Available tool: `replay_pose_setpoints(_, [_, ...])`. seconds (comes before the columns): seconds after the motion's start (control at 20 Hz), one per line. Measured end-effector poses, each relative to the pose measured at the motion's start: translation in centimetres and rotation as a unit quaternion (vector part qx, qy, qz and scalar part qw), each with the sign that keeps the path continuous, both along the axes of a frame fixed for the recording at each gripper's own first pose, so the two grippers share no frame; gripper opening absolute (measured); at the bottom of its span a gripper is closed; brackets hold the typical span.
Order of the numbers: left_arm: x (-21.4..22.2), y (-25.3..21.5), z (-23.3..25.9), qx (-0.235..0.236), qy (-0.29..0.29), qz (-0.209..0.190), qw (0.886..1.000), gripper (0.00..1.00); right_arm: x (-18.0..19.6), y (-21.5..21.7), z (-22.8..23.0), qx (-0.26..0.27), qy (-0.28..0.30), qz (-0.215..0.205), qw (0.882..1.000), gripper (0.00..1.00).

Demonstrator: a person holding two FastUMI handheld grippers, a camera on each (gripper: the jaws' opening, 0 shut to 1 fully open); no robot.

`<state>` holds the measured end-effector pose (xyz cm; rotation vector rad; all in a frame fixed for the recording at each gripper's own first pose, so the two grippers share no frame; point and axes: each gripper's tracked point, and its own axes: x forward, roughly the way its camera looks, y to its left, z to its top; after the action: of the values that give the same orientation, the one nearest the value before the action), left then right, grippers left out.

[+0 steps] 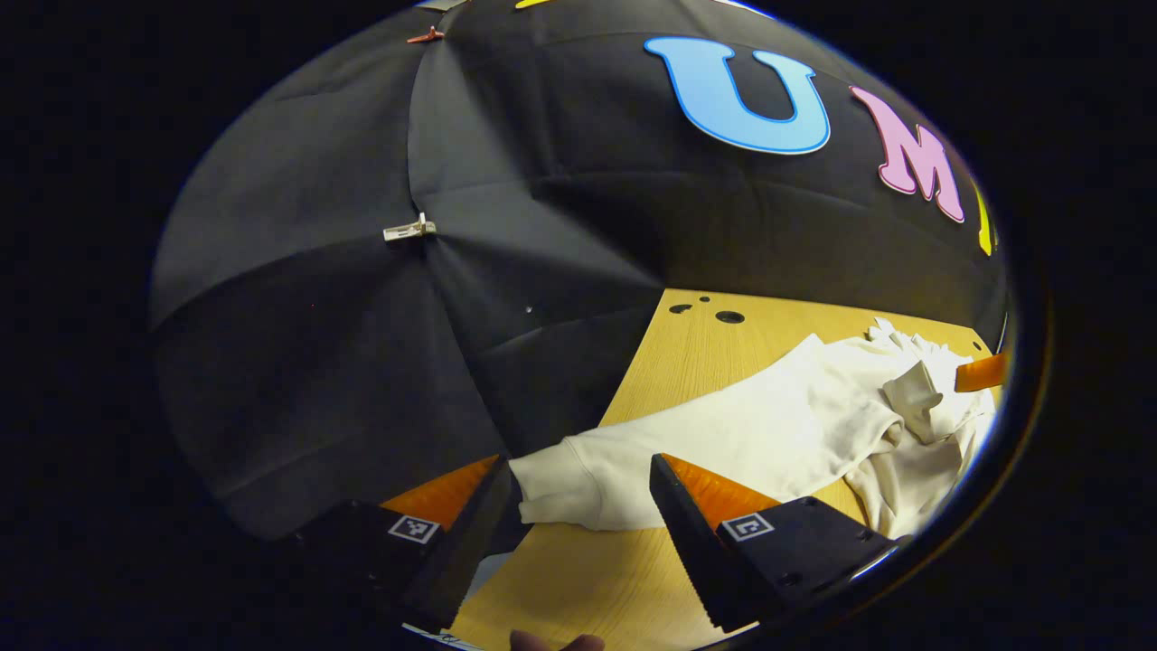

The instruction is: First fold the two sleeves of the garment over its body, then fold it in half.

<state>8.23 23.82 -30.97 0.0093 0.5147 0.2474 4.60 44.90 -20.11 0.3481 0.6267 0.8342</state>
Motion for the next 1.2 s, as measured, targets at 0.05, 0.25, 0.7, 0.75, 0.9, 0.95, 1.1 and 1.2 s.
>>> replay_pose_setpoints(0.05, [0.2,0.1,-0.4,-0.001,0.004,0.001,1.000,0.99,-0.2,-1.1,0.6,-0.002,-0.011,-0.004,1.000,0.82])
replay_pose_setpoints(0.25, [0.9,0.9,-2.6,-0.006,0.032,0.012,0.999,0.97,-1.5,-7.2,2.6,-0.020,-0.040,-0.049,0.998,0.83])
replay_pose_setpoints(0.7, [1.2,1.1,-7.5,-0.022,0.109,0.021,0.994,0.97,-4.7,-19.1,2.0,-0.066,-0.033,-0.141,0.987,0.83])
replay_pose_setpoints(0.75, [1.3,1.0,-7.3,-0.029,0.102,0.019,0.994,0.96,-4.9,-19.7,2.2,-0.064,-0.032,-0.150,0.986,0.84])
replay_pose_setpoints(0.9, [1.5,0.3,-7.9,-0.054,0.107,0.007,0.993,0.82,-5.8,-21.6,2.7,-0.061,-0.033,-0.164,0.984,0.83])
replay_pose_setpoints(0.95, [1.8,0.1,-7.8,-0.053,0.112,-0.003,0.992,0.81,-6.1,-22.0,2.8,-0.063,-0.035,-0.164,0.984,0.83])
replay_pose_setpoints(1.1, [2.1,-0.6,-7.6,-0.014,0.136,-0.021,0.990,0.27,-6.9,-23.9,2.6,-0.069,-0.039,-0.171,0.982,0.84])
replay_pose_setpoints(1.2, [2.2,-1.2,-6.8,-0.013,0.133,-0.018,0.991,0.18,-7.0,-24.9,2.7,-0.066,-0.036,-0.179,0.981,0.84])
